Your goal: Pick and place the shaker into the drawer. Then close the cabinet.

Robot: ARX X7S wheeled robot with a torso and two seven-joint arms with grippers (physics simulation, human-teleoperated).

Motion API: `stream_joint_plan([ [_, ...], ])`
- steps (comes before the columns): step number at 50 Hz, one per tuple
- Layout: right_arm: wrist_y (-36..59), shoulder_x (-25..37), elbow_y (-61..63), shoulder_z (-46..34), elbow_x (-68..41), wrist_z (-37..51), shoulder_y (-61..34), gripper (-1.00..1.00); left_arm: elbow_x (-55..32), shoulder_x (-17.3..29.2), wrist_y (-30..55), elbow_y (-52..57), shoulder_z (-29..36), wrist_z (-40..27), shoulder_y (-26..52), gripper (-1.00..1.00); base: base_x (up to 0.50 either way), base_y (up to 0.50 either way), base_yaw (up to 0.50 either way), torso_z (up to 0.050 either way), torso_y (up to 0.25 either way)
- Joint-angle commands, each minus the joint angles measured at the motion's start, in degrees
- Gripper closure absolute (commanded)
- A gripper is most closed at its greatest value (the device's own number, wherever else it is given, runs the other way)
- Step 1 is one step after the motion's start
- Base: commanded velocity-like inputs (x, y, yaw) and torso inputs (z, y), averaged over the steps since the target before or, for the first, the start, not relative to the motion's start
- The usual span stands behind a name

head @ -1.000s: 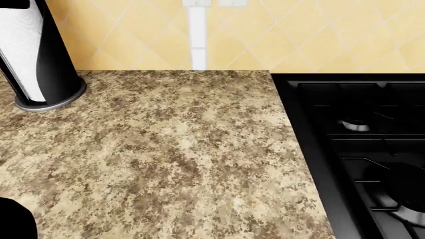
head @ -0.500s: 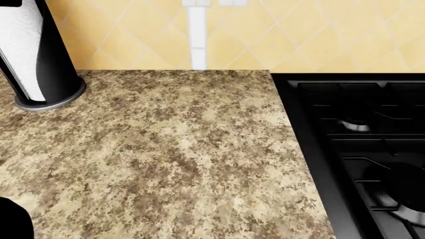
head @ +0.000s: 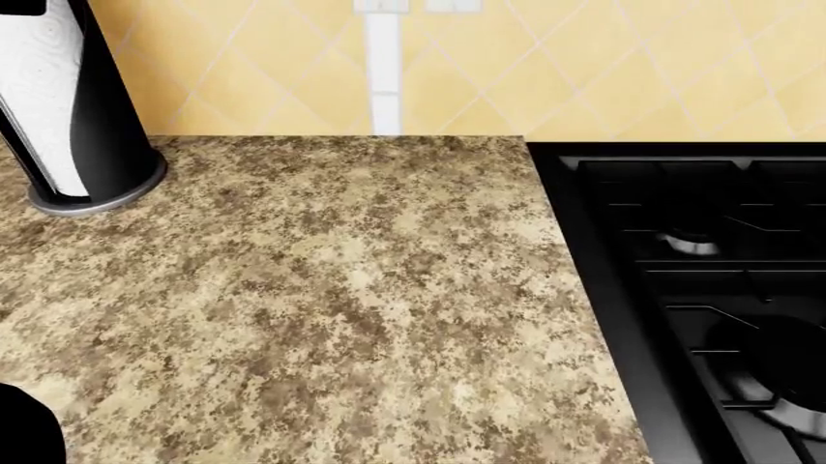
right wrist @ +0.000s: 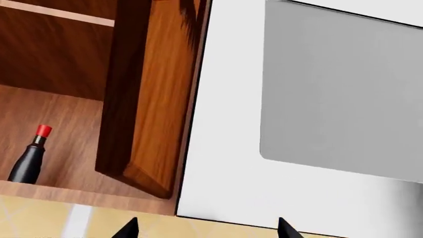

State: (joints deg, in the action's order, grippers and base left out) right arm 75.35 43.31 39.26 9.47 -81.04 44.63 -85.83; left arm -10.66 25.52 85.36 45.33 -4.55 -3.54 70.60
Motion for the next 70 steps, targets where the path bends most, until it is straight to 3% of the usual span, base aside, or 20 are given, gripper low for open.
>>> stream_joint_plan([
  [1,1.11,4.35,2.10,3.66,-3.56,3.83,0.20,-1.00,-3.45,0.46,-2.01,0.52,-2.99,1.28,-0.60,-1.00,0.00,0.00,0.00,0.000,0.000],
  [7,1.81,7.04,0.41,2.10,-1.50,2.87,-4.44,-1.00,-3.59,0.57,-1.93,0.65,-2.93,1.18,-0.76,-1.00,0.00,0.00,0.00,0.000,0.000],
  [21,0.54,10.23,-8.00,-9.82,11.58,-7.63,-17.41,-1.00,-3.93,0.67,-1.74,0.64,-2.76,0.93,-0.75,-1.00,0.00,0.00,0.00,0.000,0.000],
  [36,-4.86,5.12,-21.74,-28.28,27.12,-20.63,-31.93,-1.00,-4.37,1.28,-1.03,1.11,-2.79,0.77,-0.85,-1.00,0.00,0.00,0.00,0.000,0.000],
  [47,-7.02,-0.45,-26.87,-33.41,29.97,-23.49,-34.40,-1.00,-4.56,2.00,-1.46,1.12,-3.97,1.00,-2.04,-1.00,0.00,0.00,0.00,0.001,0.000],
  [70,-9.62,-5.82,-30.68,-38.73,33.05,-25.60,-35.56,-1.00,-5.08,2.34,-1.87,0.98,-4.71,0.86,-3.19,-1.00,0.00,0.00,0.00,0.001,0.000],
])
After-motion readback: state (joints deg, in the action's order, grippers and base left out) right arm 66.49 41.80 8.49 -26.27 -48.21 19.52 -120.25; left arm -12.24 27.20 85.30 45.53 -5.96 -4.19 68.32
